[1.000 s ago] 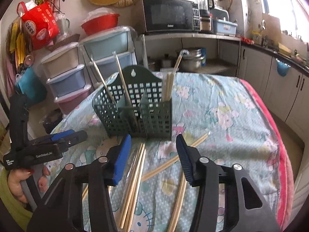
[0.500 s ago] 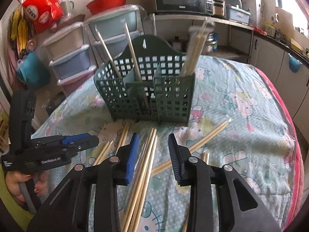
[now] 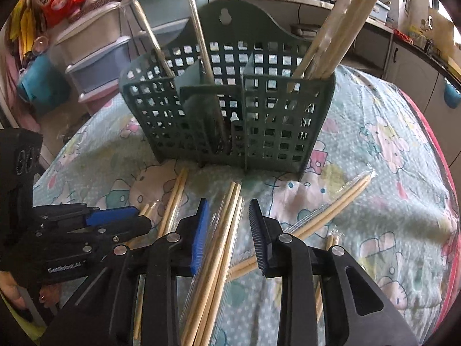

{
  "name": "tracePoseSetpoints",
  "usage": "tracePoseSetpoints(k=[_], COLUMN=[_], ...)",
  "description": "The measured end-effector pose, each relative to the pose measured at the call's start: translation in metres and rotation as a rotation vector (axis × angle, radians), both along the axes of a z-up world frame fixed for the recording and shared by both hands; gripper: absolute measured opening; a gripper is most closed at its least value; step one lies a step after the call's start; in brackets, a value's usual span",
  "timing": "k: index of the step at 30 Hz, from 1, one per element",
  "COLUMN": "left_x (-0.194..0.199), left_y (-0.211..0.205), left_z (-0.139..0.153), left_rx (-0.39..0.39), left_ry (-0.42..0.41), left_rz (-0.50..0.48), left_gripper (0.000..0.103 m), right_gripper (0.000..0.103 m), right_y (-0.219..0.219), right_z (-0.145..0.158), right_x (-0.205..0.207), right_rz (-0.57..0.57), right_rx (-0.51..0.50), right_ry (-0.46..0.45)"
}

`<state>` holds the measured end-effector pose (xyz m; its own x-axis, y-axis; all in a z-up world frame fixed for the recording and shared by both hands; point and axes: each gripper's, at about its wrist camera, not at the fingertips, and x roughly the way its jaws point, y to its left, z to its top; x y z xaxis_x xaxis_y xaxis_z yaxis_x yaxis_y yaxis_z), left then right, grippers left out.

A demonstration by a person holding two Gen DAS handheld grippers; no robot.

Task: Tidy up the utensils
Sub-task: 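Close the right gripper on a wooden chopstick on the cloth, then lift the chopstick upright with the right gripper above the caddy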

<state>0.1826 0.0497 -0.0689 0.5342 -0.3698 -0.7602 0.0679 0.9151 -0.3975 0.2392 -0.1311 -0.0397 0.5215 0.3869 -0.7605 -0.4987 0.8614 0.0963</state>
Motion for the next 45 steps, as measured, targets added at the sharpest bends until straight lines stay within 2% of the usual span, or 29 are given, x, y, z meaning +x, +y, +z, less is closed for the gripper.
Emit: tracePoseSetpoints(k=[4,11,18,19,21,24,33,45], left_x=[0.005,0.011,0.011,0.011,0.011,0.01,0.004,-0.01], left_y=[-0.002,0.003,0.01,0.009,0.011,0.014,0.021,0.014], left_z=[-0.001,-0.005,-0.005,-0.006,-0.006,-0.004,0.019,0.063], left_rx=[0.009,-0.006,-0.032,-0.034,-0.041,-0.044,-0.024,-0.006], left_ry=[0.0,0.004,0.009,0.009,0.008,-0.001,-0.081,-0.201], left_rz=[-0.005,0.004,0.006,0.007,0.01,0.014,0.012,0.016], left_gripper=[0.024,0.008,0.006,0.006,0.006,0.005,0.005,0.004], right_gripper=[0.028,0.028,0.028,0.027,0.017,0.015,0.013,0.011], right_y=[0.003,0.02,0.029,0.03,0.035,0.033,0.007,-0.045], right_z=[-0.006,-0.019,-0.023,-0.024,-0.023,-0.02,0.012,0.06], right_x=[0.012,0.03,0.044,0.045,0.046,0.047,0.035,-0.008], right_rz=[-0.003,0.002,-0.015,-0.016,-0.016,-0.024,-0.052,-0.133], right_rx=[-0.011,-0.032,-0.048,-0.051,-0.052,-0.033,0.065,0.219], right_ry=[0.019,0.055,0.063,0.061,0.055,0.05,0.003,-0.116])
